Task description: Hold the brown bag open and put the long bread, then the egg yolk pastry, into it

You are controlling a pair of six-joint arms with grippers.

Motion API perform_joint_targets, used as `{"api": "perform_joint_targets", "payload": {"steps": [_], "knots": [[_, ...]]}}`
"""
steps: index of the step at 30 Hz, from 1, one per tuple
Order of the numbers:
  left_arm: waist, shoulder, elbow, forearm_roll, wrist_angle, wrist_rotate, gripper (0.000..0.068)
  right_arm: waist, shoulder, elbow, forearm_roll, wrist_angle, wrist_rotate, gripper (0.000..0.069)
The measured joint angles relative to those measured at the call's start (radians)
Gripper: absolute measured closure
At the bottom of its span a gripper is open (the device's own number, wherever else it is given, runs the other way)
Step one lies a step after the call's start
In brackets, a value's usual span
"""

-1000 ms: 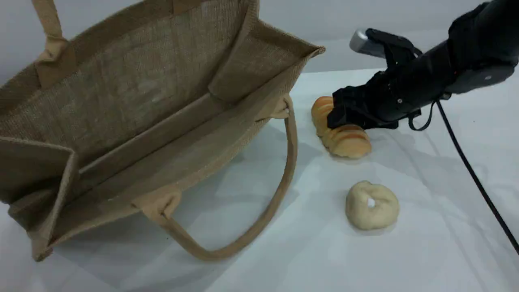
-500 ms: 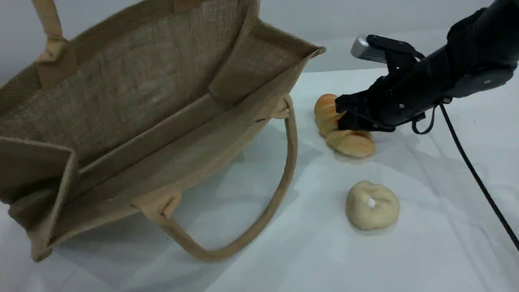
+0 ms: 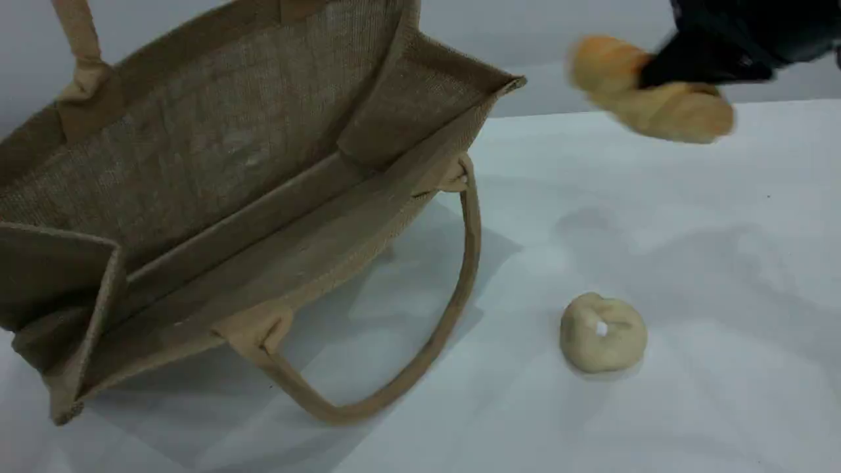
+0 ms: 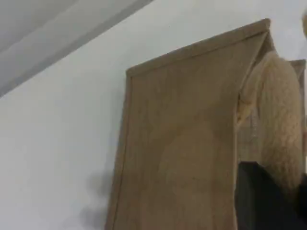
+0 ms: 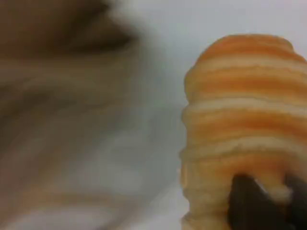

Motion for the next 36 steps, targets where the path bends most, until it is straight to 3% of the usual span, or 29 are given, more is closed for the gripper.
{"api": "perform_joint_targets", "payload": {"steps": [4, 9, 12, 17, 24, 31, 34, 36], "knots": [[0.0, 0.0, 0.0, 0.0, 0.0, 0.001, 0.0598, 0.102, -0.089, 0.051, 0.051, 0.175, 0.005, 0.0618], [0.0, 0.0, 0.0, 0.0, -0.001, 0.001, 0.0598, 0.283, -0.089, 0.051, 0.142, 0.23, 0.018, 0.0628], [0.0, 0.0, 0.0, -0.006, 0.0, 0.001, 0.0598, 0.406, -0.064, 0.043, 0.226, 0.179, 0.005, 0.0628], [0.0, 0.0, 0.0, -0.039, 0.0, 0.001, 0.0598, 0.541, 0.034, -0.026, 0.327, -0.049, -0.002, 0.063], [0.0, 0.0, 0.0, -0.049, -0.001, 0.001, 0.0598, 0.567, 0.203, -0.172, 0.329, -0.164, 0.015, 0.0632], [0.0, 0.0, 0.0, -0.056, 0.0, 0.002, 0.0598, 0.567, 0.268, -0.251, 0.326, -0.242, 0.039, 0.0631], [0.0, 0.0, 0.0, -0.056, 0.0, 0.005, 0.0598, 0.567, 0.267, -0.27, 0.319, -0.244, 0.038, 0.0592], [0.0, 0.0, 0.0, -0.056, 0.0, 0.008, 0.0598, 0.567, 0.267, -0.275, 0.317, -0.247, 0.031, 0.0528]]}}
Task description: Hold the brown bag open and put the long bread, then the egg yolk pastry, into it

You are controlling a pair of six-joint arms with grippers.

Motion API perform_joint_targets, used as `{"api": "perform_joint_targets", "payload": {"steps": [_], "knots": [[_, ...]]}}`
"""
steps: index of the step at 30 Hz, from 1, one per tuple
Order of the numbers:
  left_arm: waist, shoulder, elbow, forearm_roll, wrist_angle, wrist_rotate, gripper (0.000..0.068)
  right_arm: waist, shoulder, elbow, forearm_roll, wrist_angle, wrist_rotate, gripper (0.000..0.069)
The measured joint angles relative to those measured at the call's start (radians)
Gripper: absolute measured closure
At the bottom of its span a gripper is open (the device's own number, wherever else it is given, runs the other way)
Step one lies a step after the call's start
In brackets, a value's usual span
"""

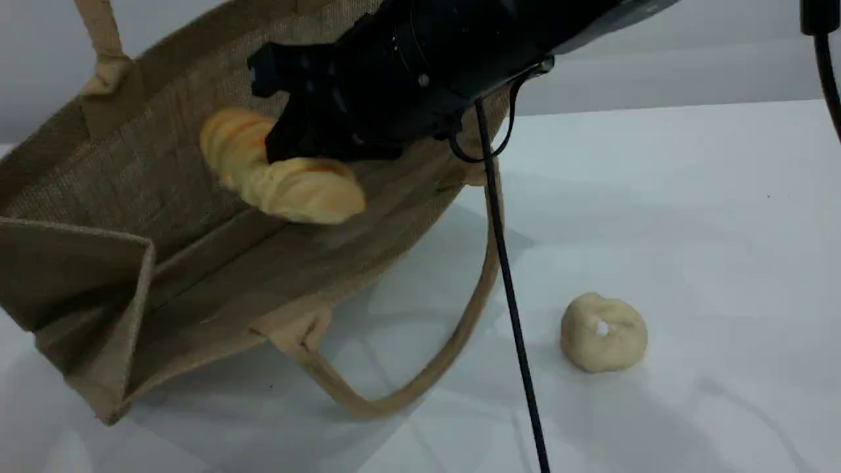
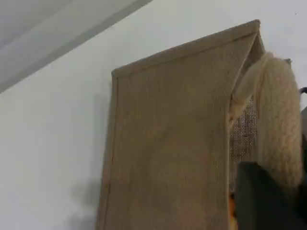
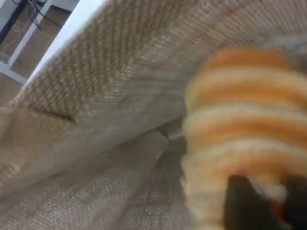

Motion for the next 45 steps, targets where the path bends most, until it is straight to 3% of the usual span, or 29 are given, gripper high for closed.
{"api": "perform_joint_targets", "payload": {"steps": [6, 8, 10, 13, 18, 24, 30, 37, 45], "knots": [[0.0, 0.0, 0.0, 0.002, 0.0, 0.018, 0.0598, 0.0, -0.013, -0.005, -0.003, 0.01, -0.02, 0.0188], [0.0, 0.0, 0.0, 0.002, 0.0, 0.02, 0.0598, -0.007, -0.035, -0.005, -0.023, 0.052, -0.013, 0.0112], [0.0, 0.0, 0.0, 0.002, 0.0, 0.022, 0.0598, -0.019, -0.068, -0.005, -0.047, 0.109, -0.011, 0.0079], [0.0, 0.0, 0.0, 0.003, 0.0, 0.023, 0.0598, -0.052, -0.145, -0.005, -0.107, 0.19, 0.031, 0.0092], [0.0, 0.0, 0.0, 0.003, 0.0, 0.023, 0.0598, -0.138, -0.286, -0.005, -0.306, 0.29, 0.163, 0.0169], [0.0, 0.0, 0.0, 0.002, 0.0, 0.023, 0.0598, -0.235, -0.368, -0.005, -0.656, 0.419, 0.458, 0.0199], [0.0, 0.0, 0.0, 0.003, -0.001, 0.023, 0.0598, -0.241, -0.366, -0.004, -0.956, 0.512, 0.704, 0.0202], [0.0, 0.0, 0.0, 0.002, -0.001, 0.023, 0.0598, -0.241, -0.366, 0.08, -1.185, 0.425, 0.867, 0.0202], [0.0, 0.0, 0.0, 0.003, -0.001, 0.023, 0.0598, -0.24, -0.366, 0.346, -1.184, 0.11, 0.9, 0.0202]]}}
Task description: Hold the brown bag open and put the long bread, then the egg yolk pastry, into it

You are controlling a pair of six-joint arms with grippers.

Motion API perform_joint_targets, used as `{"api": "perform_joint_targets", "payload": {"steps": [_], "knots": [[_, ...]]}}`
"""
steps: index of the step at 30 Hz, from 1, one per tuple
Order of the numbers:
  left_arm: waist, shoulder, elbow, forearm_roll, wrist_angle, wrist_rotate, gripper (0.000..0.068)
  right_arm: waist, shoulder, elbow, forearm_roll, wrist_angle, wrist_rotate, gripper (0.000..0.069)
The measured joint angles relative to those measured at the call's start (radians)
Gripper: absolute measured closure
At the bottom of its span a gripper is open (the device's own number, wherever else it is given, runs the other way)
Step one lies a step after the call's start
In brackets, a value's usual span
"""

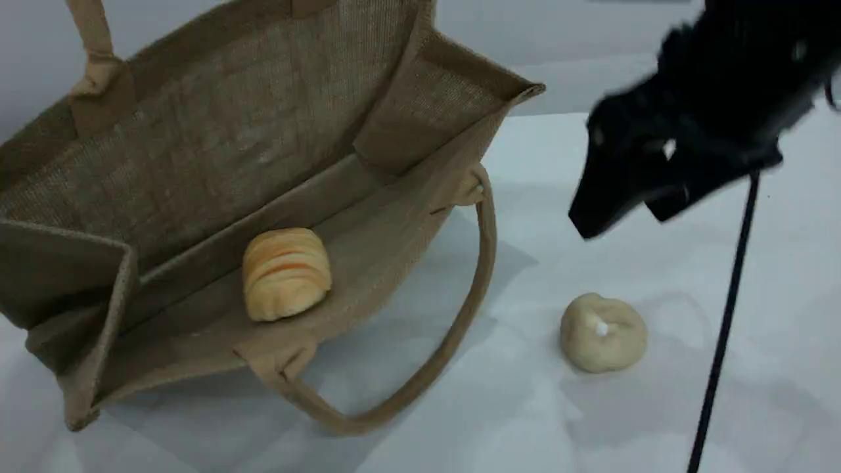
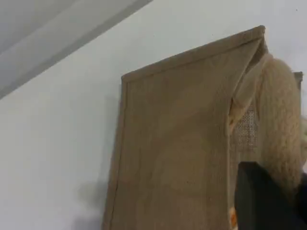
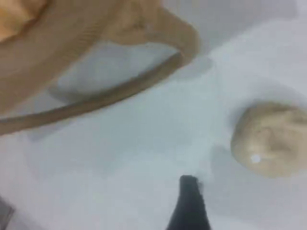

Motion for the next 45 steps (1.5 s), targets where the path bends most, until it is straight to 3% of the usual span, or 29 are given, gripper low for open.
{"api": "perform_joint_targets", "payload": {"steps": [5, 12, 21, 30, 39, 45], "knots": [[0.0, 0.0, 0.0, 0.0, 0.0, 0.0, 0.0598, 0.0, 0.038, 0.125, 0.027, -0.223, -0.005, 0.0202], [0.0, 0.0, 0.0, 0.0, 0.0, 0.0, 0.0598, 0.001, 0.19, 0.137, 0.06, -0.407, -0.007, 0.0202], [0.0, 0.0, 0.0, 0.0, 0.0, -0.001, 0.0598, 0.025, 0.287, 0.132, 0.069, -0.424, -0.006, 0.0202], [0.0, 0.0, 0.0, -0.001, 0.0, -0.003, 0.0598, 0.117, 0.286, 0.092, 0.11, -0.401, -0.007, 0.0202], [0.0, 0.0, 0.0, -0.001, 0.0, -0.003, 0.0598, 0.132, 0.327, 0.088, 0.113, -0.564, -0.007, 0.0202], [0.0, 0.0, 0.0, -0.001, 0.0, -0.003, 0.0598, 0.132, 0.369, 0.088, 0.112, -0.574, -0.008, 0.0202]]}}
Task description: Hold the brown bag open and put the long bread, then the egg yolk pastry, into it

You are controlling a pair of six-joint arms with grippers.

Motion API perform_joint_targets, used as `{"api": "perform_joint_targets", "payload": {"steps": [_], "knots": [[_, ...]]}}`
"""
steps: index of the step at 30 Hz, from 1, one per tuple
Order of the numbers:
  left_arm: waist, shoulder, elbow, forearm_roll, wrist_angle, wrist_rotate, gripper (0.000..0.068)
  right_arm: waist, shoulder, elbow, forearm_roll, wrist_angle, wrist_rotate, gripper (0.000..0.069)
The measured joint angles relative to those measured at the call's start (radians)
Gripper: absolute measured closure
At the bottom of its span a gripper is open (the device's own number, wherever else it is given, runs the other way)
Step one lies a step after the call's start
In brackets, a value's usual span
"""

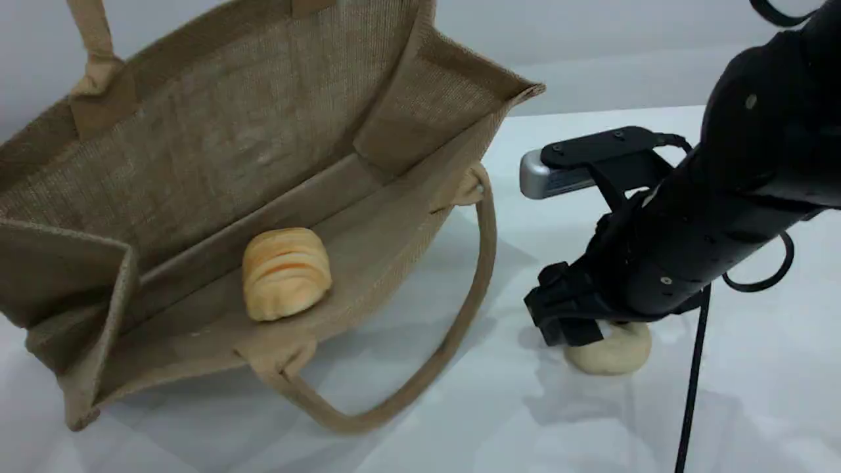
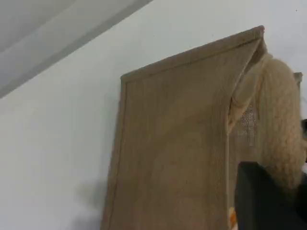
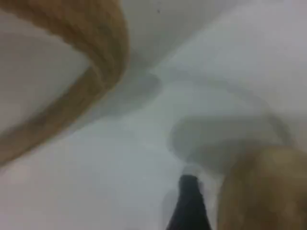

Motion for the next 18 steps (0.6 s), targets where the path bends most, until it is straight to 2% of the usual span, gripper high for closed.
{"api": "perform_joint_targets", "payload": {"steps": [3, 5, 15, 18], "knots": [[0.0, 0.0, 0.0, 0.001, 0.0, 0.0, 0.0598, 0.0, 0.001, 0.0, 0.0, 0.0, 0.0, 0.0212], [0.0, 0.0, 0.0, 0.001, 0.0, 0.0, 0.0598, 0.0, 0.001, 0.0, 0.0, -0.003, 0.0, 0.0244], [0.0, 0.0, 0.0, 0.001, 0.0, 0.0, 0.0598, 0.0, 0.061, -0.001, -0.004, -0.013, -0.017, 0.0603], [0.0, 0.0, 0.0, 0.001, 0.0, 0.0, 0.0598, 0.0, 0.054, -0.001, -0.004, 0.028, -0.047, 0.0618]]}}
